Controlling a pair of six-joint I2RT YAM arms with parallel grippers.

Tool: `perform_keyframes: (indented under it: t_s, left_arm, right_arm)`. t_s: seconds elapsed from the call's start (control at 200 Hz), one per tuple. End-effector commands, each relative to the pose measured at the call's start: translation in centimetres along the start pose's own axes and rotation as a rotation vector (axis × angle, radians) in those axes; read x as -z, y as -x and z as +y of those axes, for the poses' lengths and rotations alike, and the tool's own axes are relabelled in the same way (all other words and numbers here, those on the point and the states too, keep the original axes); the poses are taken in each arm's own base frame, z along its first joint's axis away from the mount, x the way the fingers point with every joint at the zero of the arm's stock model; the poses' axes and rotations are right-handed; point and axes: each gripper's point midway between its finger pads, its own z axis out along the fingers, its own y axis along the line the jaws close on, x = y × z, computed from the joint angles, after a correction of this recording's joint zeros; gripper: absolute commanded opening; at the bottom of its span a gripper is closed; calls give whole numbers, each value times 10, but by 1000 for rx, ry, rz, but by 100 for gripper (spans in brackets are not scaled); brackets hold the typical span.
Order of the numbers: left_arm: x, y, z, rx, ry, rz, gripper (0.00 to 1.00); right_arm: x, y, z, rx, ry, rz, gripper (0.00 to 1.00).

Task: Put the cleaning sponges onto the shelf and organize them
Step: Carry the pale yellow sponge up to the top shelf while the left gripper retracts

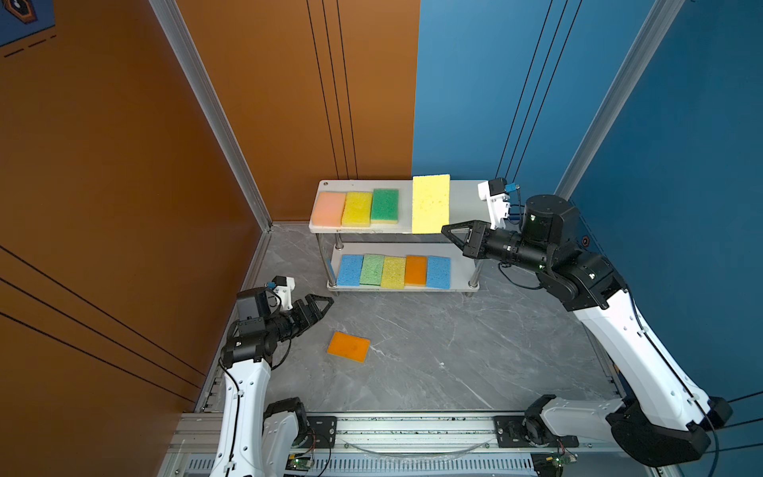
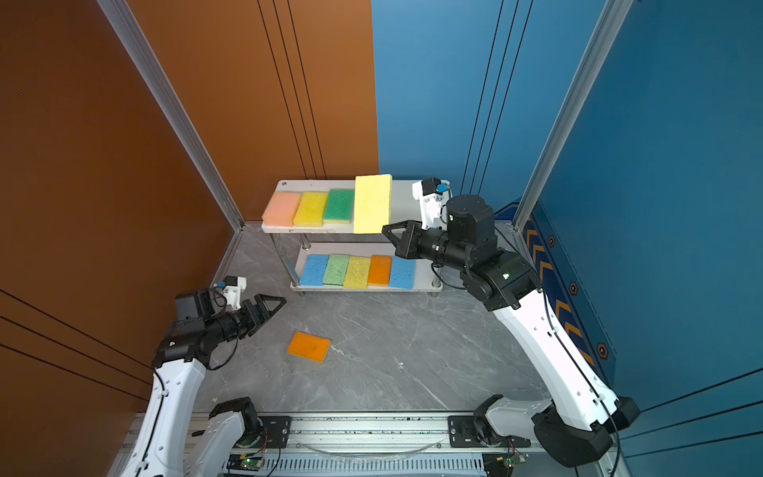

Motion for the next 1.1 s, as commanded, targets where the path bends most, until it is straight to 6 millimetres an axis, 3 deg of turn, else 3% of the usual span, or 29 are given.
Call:
perform_keyframes:
  t_s: [0.0,0.185,0.21,0.315,0.501,1.096]
  left_arm:
    - [-2,-8,8,-17,23,15,85]
    - [-4,-11,8,-18,23,28,85]
    - [-4,-11,8,-19,23,29,90]
    - [-5,-13,8,-21,23,31,91]
    - [-4,-13,6,-29,21,29,91]
    - [-5,-15,5,-37,22,33,92]
  right_arm:
    - [0,14,9,-10,35,-7,0]
    - [-16,28,6,-68,49,0,0]
    - [-19,29,7,-76,54,2,0]
    - [-28,35,4,-125,63,12,0]
    - [-44,38,-7,-200,66,40,0]
    - [-69,42,-48,-423,78,99,0]
